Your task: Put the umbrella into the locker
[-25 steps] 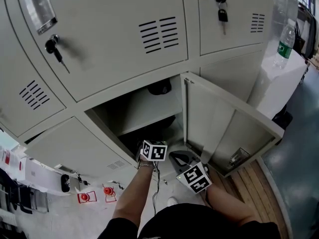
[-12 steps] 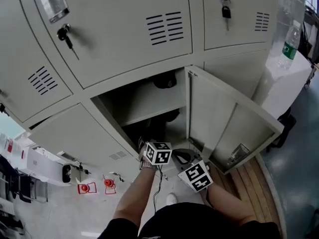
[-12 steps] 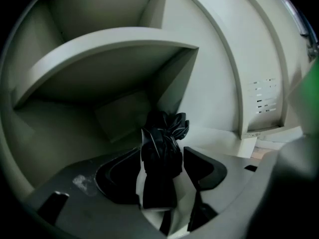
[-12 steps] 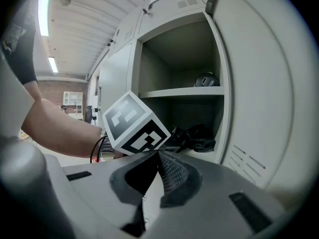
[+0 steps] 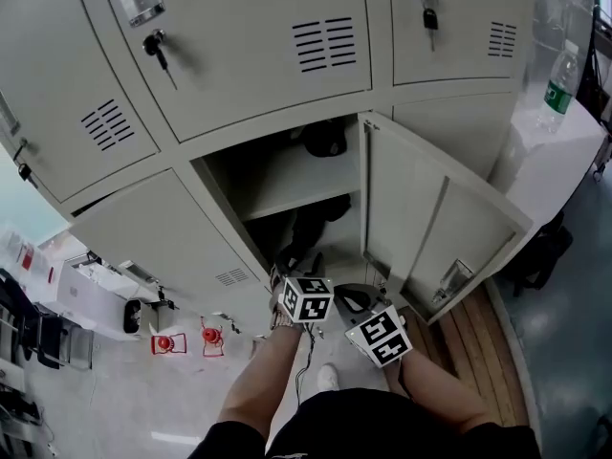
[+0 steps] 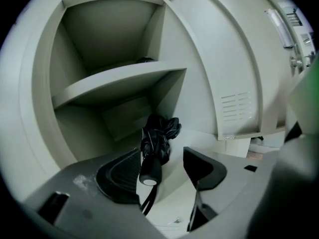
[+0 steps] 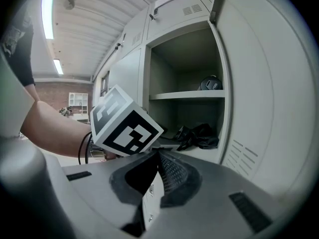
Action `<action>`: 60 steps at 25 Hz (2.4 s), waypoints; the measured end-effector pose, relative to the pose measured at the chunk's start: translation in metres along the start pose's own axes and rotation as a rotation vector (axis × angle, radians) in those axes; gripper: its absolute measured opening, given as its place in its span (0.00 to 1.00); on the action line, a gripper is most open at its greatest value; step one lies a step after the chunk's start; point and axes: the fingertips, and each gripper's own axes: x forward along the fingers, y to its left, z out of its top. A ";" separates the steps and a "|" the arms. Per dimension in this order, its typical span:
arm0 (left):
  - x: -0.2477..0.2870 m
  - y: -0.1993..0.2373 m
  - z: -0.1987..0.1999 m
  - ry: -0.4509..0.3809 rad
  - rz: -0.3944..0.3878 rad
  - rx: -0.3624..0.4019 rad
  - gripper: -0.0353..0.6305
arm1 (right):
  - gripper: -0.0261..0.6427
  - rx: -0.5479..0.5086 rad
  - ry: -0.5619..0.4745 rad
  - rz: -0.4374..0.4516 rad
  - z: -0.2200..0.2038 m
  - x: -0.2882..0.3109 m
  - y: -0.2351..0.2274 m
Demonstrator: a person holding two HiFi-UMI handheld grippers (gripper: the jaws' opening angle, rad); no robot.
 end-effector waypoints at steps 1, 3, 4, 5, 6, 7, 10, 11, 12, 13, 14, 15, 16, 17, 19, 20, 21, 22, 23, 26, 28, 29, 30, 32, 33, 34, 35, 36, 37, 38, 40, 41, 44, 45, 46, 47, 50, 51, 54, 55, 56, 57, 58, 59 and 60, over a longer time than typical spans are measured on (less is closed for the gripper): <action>-0.006 -0.001 0.000 -0.004 0.002 -0.002 0.45 | 0.12 -0.002 -0.006 0.003 0.000 -0.002 0.002; -0.018 -0.004 0.000 -0.011 0.004 -0.006 0.45 | 0.12 -0.003 -0.013 0.009 -0.002 -0.007 0.006; -0.024 -0.006 0.000 -0.015 0.004 -0.007 0.45 | 0.12 -0.003 -0.013 0.012 -0.003 -0.009 0.008; -0.030 -0.008 0.000 -0.019 0.003 -0.008 0.45 | 0.12 -0.004 -0.014 0.015 -0.003 -0.012 0.010; -0.037 -0.010 0.000 -0.023 0.002 -0.009 0.45 | 0.12 -0.003 -0.012 0.017 -0.004 -0.015 0.012; -0.043 -0.012 -0.001 -0.025 0.000 -0.010 0.45 | 0.12 -0.002 -0.008 0.020 -0.005 -0.018 0.014; -0.062 -0.018 -0.006 -0.028 0.002 -0.016 0.43 | 0.12 -0.002 -0.004 0.030 -0.009 -0.027 0.020; -0.068 -0.020 -0.008 -0.028 0.004 -0.019 0.43 | 0.12 -0.004 -0.005 0.033 -0.010 -0.030 0.021; -0.074 -0.022 -0.010 -0.028 0.005 -0.022 0.42 | 0.12 -0.005 -0.006 0.035 -0.011 -0.032 0.022; -0.079 -0.024 -0.013 -0.028 0.007 -0.025 0.41 | 0.12 -0.006 -0.006 0.037 -0.011 -0.034 0.024; -0.085 -0.026 -0.015 -0.027 0.008 -0.028 0.40 | 0.12 -0.007 -0.004 0.039 -0.013 -0.037 0.026; -0.091 -0.028 -0.017 -0.027 0.010 -0.031 0.39 | 0.12 -0.007 0.000 0.040 -0.015 -0.039 0.027; -0.097 -0.029 -0.019 -0.028 0.013 -0.033 0.38 | 0.12 -0.008 0.003 0.041 -0.018 -0.042 0.029; -0.103 -0.031 -0.021 -0.028 0.016 -0.037 0.37 | 0.12 -0.010 0.004 0.044 -0.019 -0.045 0.031; -0.115 -0.034 -0.024 -0.032 0.027 -0.046 0.33 | 0.12 -0.016 0.002 0.052 -0.020 -0.050 0.035; -0.121 -0.035 -0.025 -0.033 0.034 -0.051 0.31 | 0.12 -0.019 0.000 0.056 -0.020 -0.053 0.037; -0.128 -0.037 -0.027 -0.034 0.044 -0.055 0.27 | 0.12 -0.023 -0.001 0.060 -0.021 -0.056 0.039; -0.135 -0.038 -0.029 -0.033 0.055 -0.058 0.22 | 0.12 -0.027 -0.002 0.065 -0.022 -0.059 0.041; -0.142 -0.039 -0.032 -0.030 0.065 -0.060 0.17 | 0.12 -0.030 -0.003 0.069 -0.023 -0.062 0.044; -0.163 -0.044 -0.040 -0.024 0.079 -0.074 0.11 | 0.12 -0.037 -0.011 0.088 -0.022 -0.071 0.054; -0.174 -0.050 -0.044 -0.027 0.061 -0.094 0.10 | 0.12 -0.041 -0.013 0.099 -0.022 -0.075 0.060; -0.180 -0.055 -0.046 -0.034 0.042 -0.104 0.09 | 0.12 -0.043 -0.011 0.104 -0.024 -0.076 0.063; -0.186 -0.060 -0.047 -0.043 0.016 -0.115 0.09 | 0.12 -0.043 -0.009 0.108 -0.025 -0.078 0.066; -0.198 -0.070 -0.049 -0.064 -0.042 -0.138 0.09 | 0.12 -0.038 -0.007 0.112 -0.027 -0.081 0.071; -0.204 -0.074 -0.050 -0.070 -0.066 -0.150 0.09 | 0.12 -0.033 -0.009 0.112 -0.026 -0.083 0.074; -0.210 -0.077 -0.052 -0.074 -0.087 -0.163 0.09 | 0.12 -0.028 -0.012 0.110 -0.025 -0.084 0.077; -0.215 -0.079 -0.054 -0.077 -0.103 -0.172 0.09 | 0.12 -0.023 -0.016 0.107 -0.024 -0.085 0.080; -0.220 -0.081 -0.056 -0.080 -0.117 -0.178 0.09 | 0.12 -0.019 -0.021 0.103 -0.023 -0.086 0.083; -0.225 -0.082 -0.058 -0.082 -0.127 -0.179 0.09 | 0.12 -0.015 -0.026 0.098 -0.021 -0.087 0.087; -0.230 -0.082 -0.061 -0.084 -0.136 -0.177 0.09 | 0.12 -0.010 -0.030 0.092 -0.020 -0.087 0.091; -0.241 -0.080 -0.068 -0.084 -0.151 -0.177 0.09 | 0.12 0.001 -0.038 0.078 -0.016 -0.087 0.101; -0.246 -0.077 -0.071 -0.084 -0.159 -0.177 0.09 | 0.12 0.005 -0.041 0.072 -0.015 -0.086 0.107; -0.264 -0.068 -0.082 -0.094 -0.185 -0.177 0.09 | 0.12 0.015 -0.043 0.046 -0.012 -0.085 0.128; -0.270 -0.066 -0.086 -0.099 -0.195 -0.176 0.09 | 0.12 0.017 -0.042 0.037 -0.012 -0.085 0.136; -0.277 -0.063 -0.089 -0.102 -0.205 -0.175 0.09 | 0.12 0.018 -0.040 0.027 -0.011 -0.087 0.144; -0.284 -0.061 -0.093 -0.104 -0.214 -0.173 0.09 | 0.12 0.017 -0.039 0.018 -0.011 -0.089 0.152; -0.306 -0.054 -0.105 -0.108 -0.237 -0.166 0.09 | 0.12 0.023 -0.038 -0.013 -0.012 -0.095 0.175; -0.313 -0.052 -0.109 -0.110 -0.245 -0.164 0.09 | 0.12 0.028 -0.038 -0.024 -0.013 -0.098 0.182; -0.334 -0.049 -0.119 -0.120 -0.268 -0.177 0.09 | 0.12 0.040 -0.029 -0.052 -0.020 -0.107 0.202; -0.339 -0.049 -0.123 -0.124 -0.275 -0.184 0.09 | 0.12 0.044 -0.025 -0.060 -0.023 -0.110 0.208; -0.344 -0.048 -0.126 -0.128 -0.282 -0.189 0.09 | 0.12 0.047 -0.022 -0.067 -0.025 -0.113 0.213; -0.349 -0.048 -0.129 -0.131 -0.288 -0.192 0.09 | 0.12 0.050 -0.021 -0.075 -0.027 -0.115 0.217; -0.353 -0.048 -0.132 -0.133 -0.293 -0.192 0.09 | 0.12 0.053 -0.020 -0.083 -0.029 -0.116 0.220; -0.357 -0.048 -0.135 -0.135 -0.298 -0.189 0.09 | 0.12 0.056 -0.019 -0.091 -0.031 -0.118 0.224; -0.360 -0.048 -0.138 -0.137 -0.302 -0.187 0.09 | 0.12 0.058 -0.017 -0.098 -0.033 -0.120 0.227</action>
